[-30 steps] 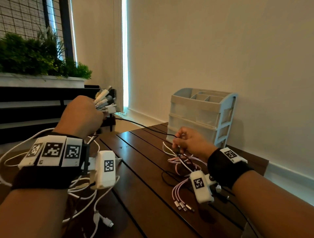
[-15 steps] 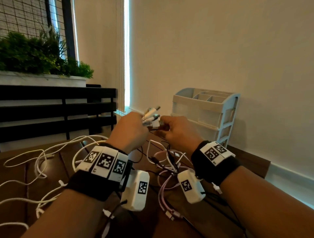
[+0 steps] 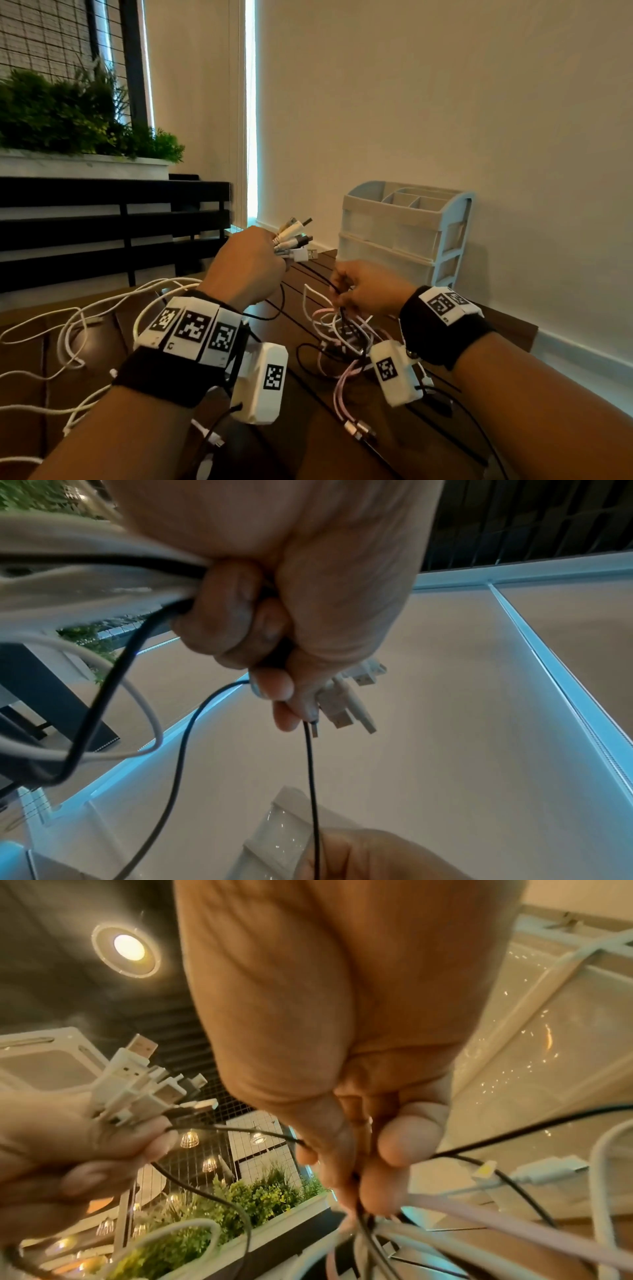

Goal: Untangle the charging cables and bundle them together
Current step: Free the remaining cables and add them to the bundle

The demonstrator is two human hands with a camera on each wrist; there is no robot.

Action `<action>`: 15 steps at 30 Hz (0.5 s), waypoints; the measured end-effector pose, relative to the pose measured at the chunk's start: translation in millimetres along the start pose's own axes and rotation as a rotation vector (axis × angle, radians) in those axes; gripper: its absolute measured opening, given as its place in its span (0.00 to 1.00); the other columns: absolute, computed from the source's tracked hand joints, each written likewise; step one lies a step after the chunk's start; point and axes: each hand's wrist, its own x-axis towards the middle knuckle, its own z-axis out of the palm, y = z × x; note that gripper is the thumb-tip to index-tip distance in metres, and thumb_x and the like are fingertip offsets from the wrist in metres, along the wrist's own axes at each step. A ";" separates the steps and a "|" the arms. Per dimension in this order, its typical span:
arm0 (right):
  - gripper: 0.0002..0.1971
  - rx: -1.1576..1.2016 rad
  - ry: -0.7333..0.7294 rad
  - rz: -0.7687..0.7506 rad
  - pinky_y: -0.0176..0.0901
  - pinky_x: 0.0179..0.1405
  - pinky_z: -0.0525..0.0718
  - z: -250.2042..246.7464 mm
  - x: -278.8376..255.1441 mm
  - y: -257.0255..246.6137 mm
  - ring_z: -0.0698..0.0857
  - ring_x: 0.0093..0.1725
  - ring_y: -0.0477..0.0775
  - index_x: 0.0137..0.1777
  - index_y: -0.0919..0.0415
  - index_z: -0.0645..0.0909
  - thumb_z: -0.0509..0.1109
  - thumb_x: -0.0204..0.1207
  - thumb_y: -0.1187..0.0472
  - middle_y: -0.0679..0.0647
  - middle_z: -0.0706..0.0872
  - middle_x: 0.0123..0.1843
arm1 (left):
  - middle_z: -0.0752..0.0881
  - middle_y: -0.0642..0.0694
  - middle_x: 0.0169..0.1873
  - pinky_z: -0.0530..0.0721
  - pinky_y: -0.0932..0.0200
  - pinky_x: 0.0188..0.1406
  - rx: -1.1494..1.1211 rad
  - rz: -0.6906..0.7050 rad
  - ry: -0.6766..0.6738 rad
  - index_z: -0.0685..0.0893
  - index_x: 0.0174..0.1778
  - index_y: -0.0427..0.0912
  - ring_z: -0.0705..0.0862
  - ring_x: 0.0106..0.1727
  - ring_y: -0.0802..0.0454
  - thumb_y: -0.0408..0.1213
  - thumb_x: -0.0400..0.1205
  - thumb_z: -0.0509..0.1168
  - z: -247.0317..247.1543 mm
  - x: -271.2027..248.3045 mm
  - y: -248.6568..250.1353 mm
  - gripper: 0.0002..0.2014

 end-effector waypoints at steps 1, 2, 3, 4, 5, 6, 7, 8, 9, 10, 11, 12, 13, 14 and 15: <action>0.06 -0.058 0.046 -0.014 0.45 0.45 0.87 -0.7 2.2 2.7 0.87 0.44 0.51 0.47 0.53 0.80 0.72 0.76 0.63 0.51 0.87 0.45 | 0.81 0.46 0.32 0.74 0.58 0.29 -0.003 -0.004 0.002 0.84 0.46 0.41 0.80 0.33 0.49 0.42 0.80 0.70 -2.3 -0.2 0.1 0.08; 0.06 -0.113 0.105 -0.020 0.45 0.46 0.86 -1.5 3.5 3.4 0.86 0.44 0.50 0.46 0.53 0.79 0.73 0.74 0.63 0.50 0.86 0.44 | 0.82 0.45 0.32 0.73 0.59 0.27 -0.006 -0.004 0.003 0.85 0.48 0.40 0.81 0.33 0.48 0.42 0.80 0.70 -4.6 -0.8 0.3 0.09; 0.06 -0.174 0.175 -0.028 0.44 0.43 0.83 -2.5 4.9 3.9 0.84 0.43 0.49 0.44 0.54 0.79 0.73 0.73 0.63 0.48 0.84 0.41 | 0.83 0.44 0.33 0.74 0.59 0.28 -0.008 0.002 0.010 0.86 0.49 0.40 0.82 0.34 0.48 0.41 0.80 0.70 -6.8 -1.2 0.6 0.09; 0.06 -0.237 0.242 -0.034 0.42 0.40 0.80 -3.1 6.1 4.6 0.82 0.40 0.49 0.42 0.55 0.78 0.72 0.72 0.64 0.46 0.81 0.37 | 0.84 0.43 0.35 0.76 0.58 0.29 -0.011 0.010 0.019 0.87 0.51 0.40 0.83 0.36 0.47 0.41 0.80 0.70 -9.1 -1.4 1.1 0.09; 0.05 -0.283 0.289 -0.033 0.40 0.38 0.77 -3.4 7.8 7.0 0.80 0.39 0.50 0.41 0.56 0.77 0.70 0.72 0.65 0.45 0.79 0.35 | 0.85 0.43 0.36 0.77 0.58 0.32 -0.015 0.016 0.032 0.87 0.52 0.40 0.83 0.37 0.46 0.40 0.80 0.70 -11.4 -1.3 1.6 0.09; 0.04 -0.299 0.301 -0.015 0.40 0.37 0.76 -3.6 7.9 8.6 0.80 0.39 0.51 0.41 0.56 0.77 0.69 0.73 0.64 0.45 0.78 0.34 | 0.85 0.44 0.36 0.77 0.57 0.33 -0.015 0.021 0.047 0.87 0.52 0.40 0.83 0.38 0.46 0.40 0.80 0.70 -13.9 -1.2 2.2 0.10; 0.04 -0.264 0.283 0.000 0.40 0.36 0.77 -3.3 8.3 10.6 0.81 0.39 0.52 0.43 0.56 0.76 0.69 0.75 0.62 0.46 0.80 0.35 | 0.84 0.45 0.35 0.75 0.57 0.32 -0.008 0.025 0.064 0.87 0.52 0.40 0.82 0.37 0.47 0.40 0.80 0.70 -15.8 -0.7 2.7 0.10; 0.04 -0.159 0.234 0.026 0.41 0.33 0.78 -2.9 8.2 11.3 0.82 0.36 0.52 0.45 0.56 0.77 0.69 0.77 0.60 0.49 0.82 0.36 | 0.83 0.47 0.34 0.74 0.57 0.32 0.005 0.025 0.078 0.87 0.52 0.40 0.81 0.36 0.49 0.40 0.80 0.70 -17.5 -0.3 2.8 0.09; 0.03 0.018 0.183 0.046 0.42 0.28 0.79 -2.3 7.6 11.1 0.83 0.33 0.52 0.48 0.57 0.76 0.68 0.80 0.59 0.52 0.85 0.38 | 0.81 0.48 0.33 0.72 0.57 0.32 0.018 0.020 0.089 0.87 0.52 0.40 0.80 0.35 0.50 0.40 0.80 0.70 -18.6 0.1 2.2 0.09; 0.05 0.198 0.154 0.067 0.43 0.23 0.79 -2.7 6.3 9.3 0.84 0.29 0.54 0.50 0.59 0.76 0.66 0.82 0.58 0.56 0.87 0.39 | 0.80 0.49 0.32 0.71 0.57 0.32 0.032 0.012 0.100 0.87 0.52 0.40 0.78 0.34 0.52 0.40 0.80 0.69 -19.6 0.4 1.7 0.09; 0.08 0.332 0.163 0.086 0.43 0.21 0.79 -4.3 4.8 6.3 0.83 0.26 0.55 0.50 0.61 0.76 0.64 0.84 0.56 0.59 0.87 0.39 | 0.78 0.49 0.30 0.71 0.57 0.33 0.047 0.004 0.113 0.86 0.52 0.40 0.76 0.33 0.52 0.40 0.80 0.69 -20.6 0.9 0.6 0.09; 0.13 0.354 0.209 0.098 0.44 0.21 0.79 -7.5 4.4 3.9 0.83 0.24 0.55 0.49 0.63 0.76 0.63 0.84 0.51 0.62 0.88 0.36 | 0.77 0.49 0.29 0.70 0.57 0.34 0.059 -0.001 0.126 0.86 0.51 0.39 0.76 0.33 0.51 0.39 0.80 0.69 -21.6 1.4 -1.4 0.09; 0.19 0.262 0.280 0.099 0.45 0.23 0.81 -11.1 4.8 2.1 0.82 0.22 0.56 0.46 0.65 0.77 0.64 0.82 0.46 0.63 0.88 0.33 | 0.76 0.49 0.28 0.69 0.56 0.34 0.062 -0.007 0.142 0.86 0.51 0.38 0.75 0.33 0.49 0.39 0.80 0.69 -23.1 2.5 -3.3 0.08; 0.24 0.127 0.341 0.099 0.46 0.26 0.82 -13.8 5.0 0.7 0.83 0.22 0.55 0.44 0.66 0.78 0.65 0.79 0.41 0.64 0.88 0.32 | 0.75 0.49 0.28 0.69 0.56 0.32 0.053 -0.015 0.157 0.85 0.50 0.38 0.75 0.33 0.49 0.39 0.80 0.69 -25.2 3.9 -5.5 0.08; 0.28 0.043 0.355 0.107 0.46 0.28 0.83 -16.0 4.1 -0.4 0.83 0.23 0.55 0.43 0.68 0.80 0.66 0.77 0.38 0.65 0.89 0.33 | 0.75 0.49 0.28 0.68 0.56 0.30 0.038 -0.027 0.166 0.85 0.50 0.38 0.75 0.32 0.50 0.39 0.80 0.70 -27.5 5.1 -7.5 0.08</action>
